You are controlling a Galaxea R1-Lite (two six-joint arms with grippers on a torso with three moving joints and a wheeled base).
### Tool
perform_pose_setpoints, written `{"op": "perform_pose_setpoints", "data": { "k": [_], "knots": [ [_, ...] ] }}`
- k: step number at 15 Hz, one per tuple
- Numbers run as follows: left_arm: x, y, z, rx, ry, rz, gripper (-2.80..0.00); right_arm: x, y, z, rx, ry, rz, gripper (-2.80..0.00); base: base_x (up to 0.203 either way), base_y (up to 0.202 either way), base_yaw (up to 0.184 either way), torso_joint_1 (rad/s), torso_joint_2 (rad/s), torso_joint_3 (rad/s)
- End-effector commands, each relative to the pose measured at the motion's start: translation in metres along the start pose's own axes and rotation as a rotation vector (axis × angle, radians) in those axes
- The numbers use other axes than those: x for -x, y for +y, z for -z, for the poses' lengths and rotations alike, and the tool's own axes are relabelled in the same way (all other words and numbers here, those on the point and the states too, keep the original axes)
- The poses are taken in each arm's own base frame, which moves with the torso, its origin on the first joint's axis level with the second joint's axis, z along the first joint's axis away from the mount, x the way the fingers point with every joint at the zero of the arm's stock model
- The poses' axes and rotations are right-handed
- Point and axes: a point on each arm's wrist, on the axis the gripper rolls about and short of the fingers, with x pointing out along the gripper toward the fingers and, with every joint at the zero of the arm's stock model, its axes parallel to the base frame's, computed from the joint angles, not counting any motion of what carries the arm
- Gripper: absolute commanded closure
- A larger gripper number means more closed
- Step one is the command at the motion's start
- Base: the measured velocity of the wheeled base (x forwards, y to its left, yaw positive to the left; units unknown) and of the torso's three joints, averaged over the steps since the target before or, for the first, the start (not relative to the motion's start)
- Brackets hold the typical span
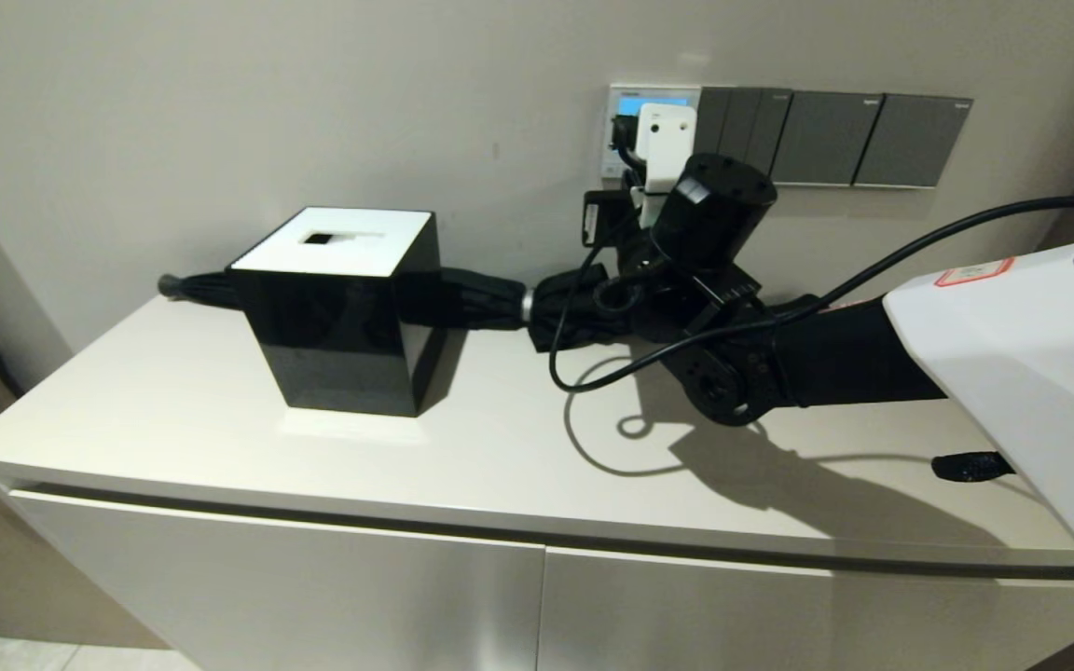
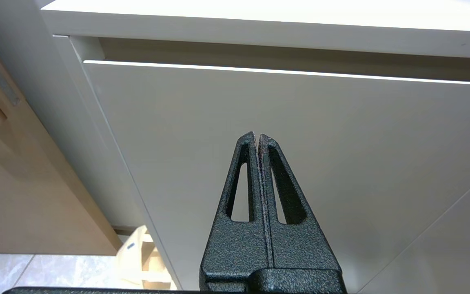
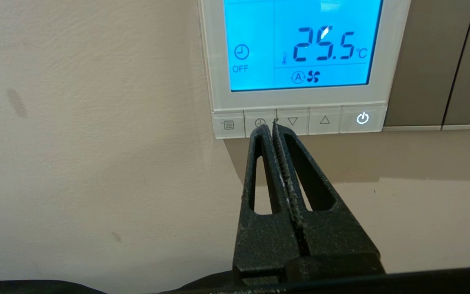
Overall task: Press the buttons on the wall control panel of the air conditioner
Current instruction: Press the temperature decrease button
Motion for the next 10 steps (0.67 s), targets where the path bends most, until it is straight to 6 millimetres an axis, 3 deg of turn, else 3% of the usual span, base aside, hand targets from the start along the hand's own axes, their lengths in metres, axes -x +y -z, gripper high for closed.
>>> {"op": "perform_pose_setpoints", "data": {
  "k": [1,10],
  "knots": [
    [0.0000,0.0000,0.0001,0.000,0.001,0.000,0.00,-0.0004,0.0003,0.0018,0.001,-0.001,0.003,0.00,0.000,0.000,0.000,0.000,0.00,0.000],
    [-0.0001,0.0000,0.0000,0.000,0.002,0.000,0.00,-0.0002,-0.0022,-0.0053,-0.004,-0.010,0.008,0.00,0.000,0.000,0.000,0.000,0.00,0.000]
  ]
}}
